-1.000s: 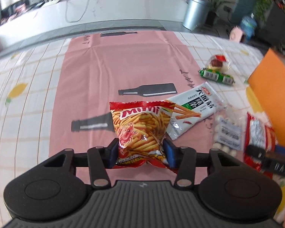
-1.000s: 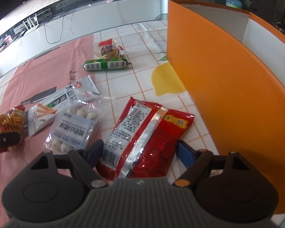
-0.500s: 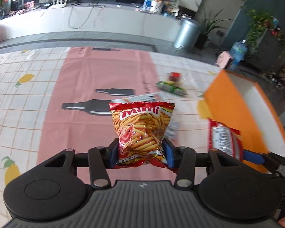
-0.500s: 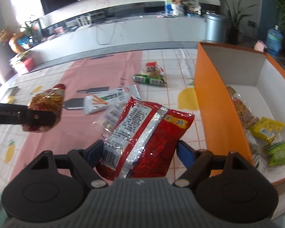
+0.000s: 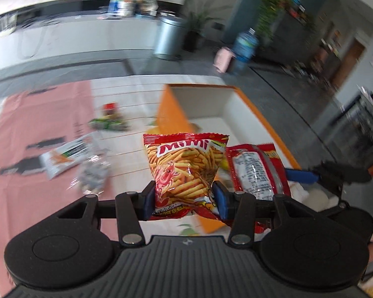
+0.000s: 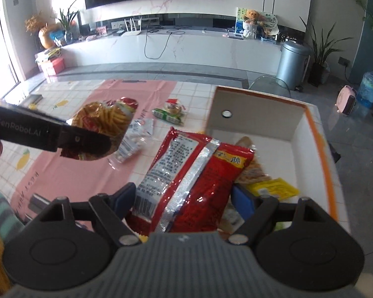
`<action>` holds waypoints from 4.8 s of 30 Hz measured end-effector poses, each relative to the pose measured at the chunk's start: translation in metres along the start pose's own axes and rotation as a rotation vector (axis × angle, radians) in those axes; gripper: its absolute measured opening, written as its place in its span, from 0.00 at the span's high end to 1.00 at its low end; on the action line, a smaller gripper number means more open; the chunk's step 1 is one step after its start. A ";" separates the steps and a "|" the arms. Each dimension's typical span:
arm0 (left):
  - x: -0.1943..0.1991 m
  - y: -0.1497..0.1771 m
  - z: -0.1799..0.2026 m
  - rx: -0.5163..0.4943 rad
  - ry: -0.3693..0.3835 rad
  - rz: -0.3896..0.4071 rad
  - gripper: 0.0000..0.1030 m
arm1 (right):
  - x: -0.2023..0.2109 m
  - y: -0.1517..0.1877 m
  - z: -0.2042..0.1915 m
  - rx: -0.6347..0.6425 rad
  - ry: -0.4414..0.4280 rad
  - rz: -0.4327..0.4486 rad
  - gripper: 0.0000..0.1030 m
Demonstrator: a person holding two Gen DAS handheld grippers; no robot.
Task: Organize snacks
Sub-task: 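Carry the red packet and noodle snack bag over the box and lower them, then open the left tool releasing the noodle bag while the right tool releases the red packet, then move both tools back from the box toward the remaining snacks, then grasp the white spicy-strip packet with the left tool while the right tool grasps the white-ball pack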
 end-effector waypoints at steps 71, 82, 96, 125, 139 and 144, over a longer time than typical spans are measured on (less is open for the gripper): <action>-0.156 -0.092 0.055 -0.590 -0.182 -0.433 0.41 | -0.125 -0.052 0.087 0.446 0.042 -0.190 0.16; -0.071 -0.081 0.053 -0.520 -0.174 -0.273 0.41 | -0.056 -0.066 0.061 0.374 0.042 -0.142 0.16; 0.058 -0.023 -0.012 -0.206 -0.284 0.061 0.41 | 0.004 -0.054 -0.022 0.116 -0.009 0.040 0.16; 0.088 0.075 -0.114 0.091 -0.325 0.107 0.41 | -0.035 0.027 -0.132 -0.265 0.005 0.053 0.17; 0.058 0.050 -0.166 0.063 -0.269 0.000 0.41 | -0.107 0.000 -0.158 -0.297 0.026 -0.043 0.17; 0.049 0.040 -0.194 0.050 -0.294 -0.017 0.41 | -0.139 -0.018 -0.168 -0.311 0.048 -0.051 0.17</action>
Point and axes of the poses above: each gripper's, at about its wrist camera, not at the fingertips, and x roughly against the way its jaws point, z to its right, y to its underside, the point moved 1 cm from there along -x, roughly the way its jaws point, and after that the axes turned 11 degrees about y, right-handed, at the moved point
